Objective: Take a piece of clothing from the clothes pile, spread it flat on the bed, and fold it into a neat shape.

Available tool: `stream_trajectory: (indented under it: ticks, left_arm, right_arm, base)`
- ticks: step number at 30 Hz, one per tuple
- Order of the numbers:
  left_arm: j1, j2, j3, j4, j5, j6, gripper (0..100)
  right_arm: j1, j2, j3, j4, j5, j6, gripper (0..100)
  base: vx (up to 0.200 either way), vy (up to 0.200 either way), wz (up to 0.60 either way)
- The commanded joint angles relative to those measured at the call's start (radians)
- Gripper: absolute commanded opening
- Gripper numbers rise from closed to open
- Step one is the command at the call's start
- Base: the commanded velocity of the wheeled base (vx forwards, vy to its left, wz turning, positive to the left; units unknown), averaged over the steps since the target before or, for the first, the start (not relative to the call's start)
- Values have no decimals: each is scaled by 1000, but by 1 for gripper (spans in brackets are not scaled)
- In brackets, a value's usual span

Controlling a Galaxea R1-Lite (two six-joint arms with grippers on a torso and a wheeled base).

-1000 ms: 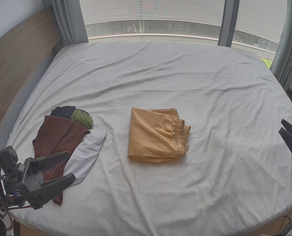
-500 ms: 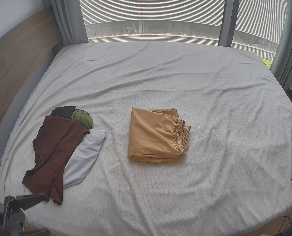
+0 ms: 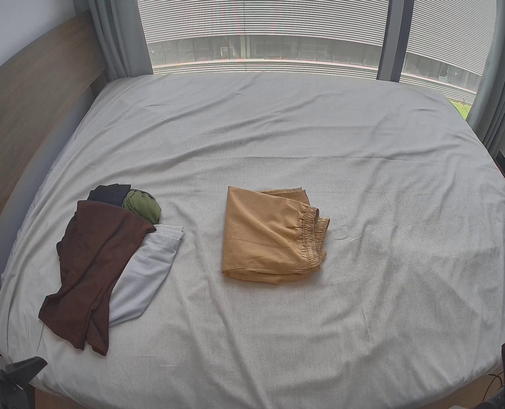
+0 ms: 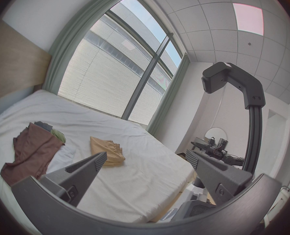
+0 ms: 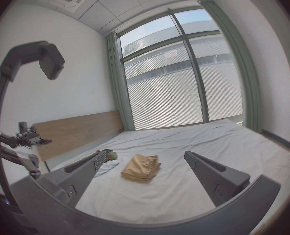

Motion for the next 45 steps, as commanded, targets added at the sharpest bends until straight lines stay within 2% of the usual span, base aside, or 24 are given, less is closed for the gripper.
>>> stream_trajectory:
  ticks: [1,4,6,7,8,11,12,14,15,17,18,20,23,27,28,29,31,45]
  left_arm:
    - [29,-48,18,9,46,39,100]
    - [72,-50,18,25,82,72,100]
    - [104,-59,18,52,103,106,100]
    - [110,-63,18,58,105,111,100]
    - [148,-134,18,116,103,155,100]
    - [147,-132,18,248,142,298,100]
    - [147,-136,18,262,163,319,100]
    - [147,-137,18,259,188,325,100]
    - [147,-137,18,259,209,330,100]
    - [147,-137,18,259,218,329,100]
    - [147,-137,18,259,261,327,100]
    - [148,-137,18,257,355,329,100]
    - [147,-137,18,259,481,322,100]
    - [148,-136,18,271,568,347,100]
    - [148,-136,18,271,568,347,100]
    - [147,-137,18,302,612,425,100]
    - [148,-136,17,357,625,442,100]
    - [145,-137,18,337,626,422,100]
  right_arm:
    - [-1,-47,18,38,-175,-95,100]
    - [0,-47,18,164,-367,-137,100]
    - [-1,-45,18,216,-418,-141,100]
    - [-1,-45,18,216,-418,-141,100]
    - [-1,-45,18,207,-424,-140,100]
    - [2,-47,18,208,-424,-144,100]
    - [2,-47,18,210,-421,-150,100]
    - [3,-53,18,210,-407,-161,100]
    - [6,-54,18,210,-341,-170,100]
    - [6,-54,18,219,-319,-175,100]
    - [5,-54,18,241,-322,-178,100]
    - [5,-54,18,284,-370,-172,100]
    - [3,-54,18,285,-382,-173,100]
    - [5,-54,18,285,-382,-173,100]
    - [5,-54,18,285,-382,-173,100]
    - [5,-54,18,285,-382,-173,100]
    - [5,-54,18,285,-382,-173,100]
    - [3,-54,18,285,-376,-176,100]
  base:
    - [0,0,0]
    - [0,0,0]
    - [0,0,0]
    - [0,0,0]
    - [0,0,0]
    - [0,0,0]
    - [0,0,0]
    - [0,0,0]
    - [0,0,0]
    - [0,0,0]
    - [0,0,0]
    - [0,0,0]
    - [0,0,0]
    - [0,0,0]
    - [0,0,0]
    - [0,0,0]
    - [0,0,0]
    - [0,0,0]
